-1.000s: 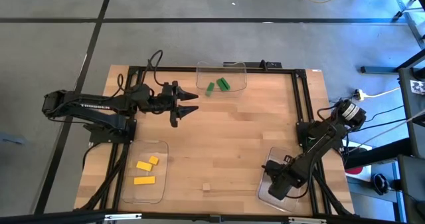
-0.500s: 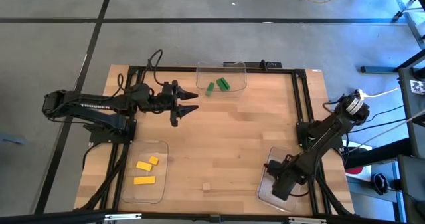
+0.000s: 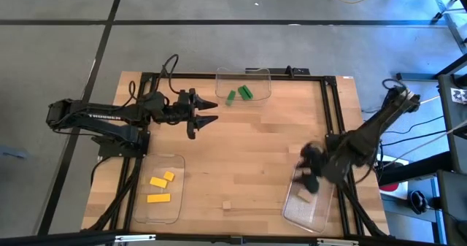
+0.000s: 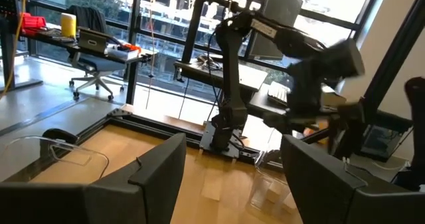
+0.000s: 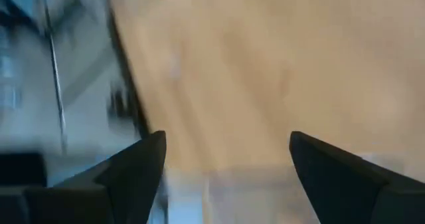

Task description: Sort & place blocks by color

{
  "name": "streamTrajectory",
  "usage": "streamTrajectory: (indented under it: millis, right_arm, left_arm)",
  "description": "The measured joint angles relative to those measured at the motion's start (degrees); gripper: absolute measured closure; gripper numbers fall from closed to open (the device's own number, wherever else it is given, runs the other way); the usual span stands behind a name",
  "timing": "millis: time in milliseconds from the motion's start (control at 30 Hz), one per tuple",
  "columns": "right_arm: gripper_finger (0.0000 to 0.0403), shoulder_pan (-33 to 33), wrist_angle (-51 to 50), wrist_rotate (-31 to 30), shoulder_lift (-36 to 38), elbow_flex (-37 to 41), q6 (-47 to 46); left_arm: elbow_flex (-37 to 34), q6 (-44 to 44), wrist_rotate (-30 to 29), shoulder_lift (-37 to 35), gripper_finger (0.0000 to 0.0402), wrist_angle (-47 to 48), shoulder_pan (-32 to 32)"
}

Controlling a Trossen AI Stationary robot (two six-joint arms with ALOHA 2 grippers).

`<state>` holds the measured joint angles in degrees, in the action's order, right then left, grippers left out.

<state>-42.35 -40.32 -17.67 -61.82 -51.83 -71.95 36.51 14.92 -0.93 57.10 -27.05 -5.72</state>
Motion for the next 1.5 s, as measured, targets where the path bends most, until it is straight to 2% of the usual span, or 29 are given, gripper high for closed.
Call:
streamTrajectory:
  millis: [133, 233, 333, 467, 567, 700, 833, 1133, 1500]
  right_arm:
    - [0.008, 5.89, 2.28, -13.61, 4.38, -0.02, 7.62]
    - [0.008, 11.04, 3.63, -17.79, 5.37, -0.02, 15.03]
    - [0.008, 16.45, 5.09, -15.72, 5.16, 0.14, 21.75]
    - [0.008, 21.97, 13.62, -10.5, 5.03, 3.57, 29.42]
    - [0.008, 25.29, 23.9, -7.14, 5.01, 7.86, 32.74]
    - [0.008, 28.28, 42.41, -3.73, 4.94, 14.02, 35.44]
    - [0.008, 29.95, 56.7, -2.54, 4.94, 17.18, 39.98]
    - [0.008, 30.73, 59.17, -2.12, 4.96, 17.22, 51.34]
    - [0.008, 30.73, 58.84, -2.13, 4.96, 17.18, 51.7]
  left_arm:
    - [0.0, 1.43, 0.61, 0.0, 0.0164, -1.37, -0.02]
    - [0.0, 2.93, 1.72, 0.0, 0.0164, -2.38, -0.01]
    - [-0.02, 4.39, 1.95, -0.76, 0.0164, -2.36, -0.02]
    - [-0.02, 4.5, 1.93, -2.17, 0.0164, -2.06, -0.02]
    - [-0.02, 4.51, 1.71, -3.22, 0.0164, -2.13, 0.01]
    - [-0.02, 4.69, 1.64, -4.37, 0.0164, -2.04, -0.02]
    - [-0.02, 6.06, 1.66, -4.74, 0.0164, -1.83, -0.02]
    - [-0.02, 8.71, 1.68, -4.72, 0.0164, 1.0, 0.01]
    - [-0.02, 8.59, 1.68, -4.72, 0.0164, 1.0, 0.01]
